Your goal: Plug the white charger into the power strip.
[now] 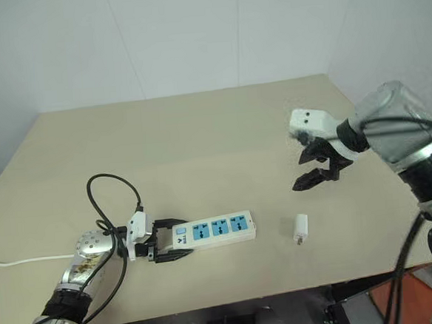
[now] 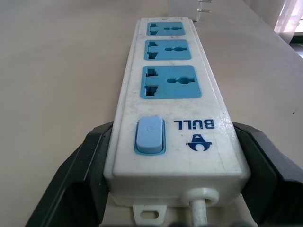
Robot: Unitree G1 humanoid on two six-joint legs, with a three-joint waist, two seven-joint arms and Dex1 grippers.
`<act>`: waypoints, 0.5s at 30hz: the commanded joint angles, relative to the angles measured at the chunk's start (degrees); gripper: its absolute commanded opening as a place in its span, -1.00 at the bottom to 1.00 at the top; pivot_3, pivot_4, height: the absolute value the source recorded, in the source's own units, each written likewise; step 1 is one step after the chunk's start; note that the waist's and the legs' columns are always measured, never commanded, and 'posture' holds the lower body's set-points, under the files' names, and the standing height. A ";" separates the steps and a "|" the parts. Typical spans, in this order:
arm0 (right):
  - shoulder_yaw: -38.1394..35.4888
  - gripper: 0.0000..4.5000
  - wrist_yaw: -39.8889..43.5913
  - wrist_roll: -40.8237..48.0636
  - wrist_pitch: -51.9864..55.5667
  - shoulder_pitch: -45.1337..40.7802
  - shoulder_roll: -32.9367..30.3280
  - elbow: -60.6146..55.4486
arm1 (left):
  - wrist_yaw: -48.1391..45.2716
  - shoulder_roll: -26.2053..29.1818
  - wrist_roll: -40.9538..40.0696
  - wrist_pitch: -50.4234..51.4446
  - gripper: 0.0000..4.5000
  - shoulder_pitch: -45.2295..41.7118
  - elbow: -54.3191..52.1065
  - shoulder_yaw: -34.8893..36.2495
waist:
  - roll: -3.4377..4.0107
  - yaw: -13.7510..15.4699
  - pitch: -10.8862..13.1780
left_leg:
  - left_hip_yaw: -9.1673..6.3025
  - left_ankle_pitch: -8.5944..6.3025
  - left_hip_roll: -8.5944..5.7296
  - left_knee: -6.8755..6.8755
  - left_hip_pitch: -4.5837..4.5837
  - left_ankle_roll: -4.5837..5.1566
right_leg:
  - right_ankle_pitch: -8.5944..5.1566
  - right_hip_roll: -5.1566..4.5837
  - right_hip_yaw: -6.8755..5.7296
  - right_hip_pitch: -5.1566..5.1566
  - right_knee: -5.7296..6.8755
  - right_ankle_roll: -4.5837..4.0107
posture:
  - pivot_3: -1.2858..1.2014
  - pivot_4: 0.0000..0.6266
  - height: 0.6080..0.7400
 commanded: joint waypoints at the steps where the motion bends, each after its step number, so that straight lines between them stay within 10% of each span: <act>1: 9.22 0.98 -2.84 3.51 17.95 -6.24 1.09 2.34 | 0.15 0.12 2.11 1.47 0.46 2.45 0.16 -2.00 | -0.02 0.01 -0.01 | 0.06 0.00 0.01 -0.02 -0.02 0.00 | -0.02 0.01 -0.04 -0.01 -0.04 0.00 | 0.03 -0.52 1.00; 15: 32.83 0.98 -32.16 46.70 18.62 -14.89 3.72 24.57 | 3.92 -1.15 2.38 2.09 0.46 5.65 -1.79 -2.00 | -0.03 1.04 -0.02 | 0.23 -0.08 -0.07 0.14 -0.81 -0.06 | -0.03 -0.08 -0.13 -0.66 -0.03 0.09 | 0.03 -0.52 1.00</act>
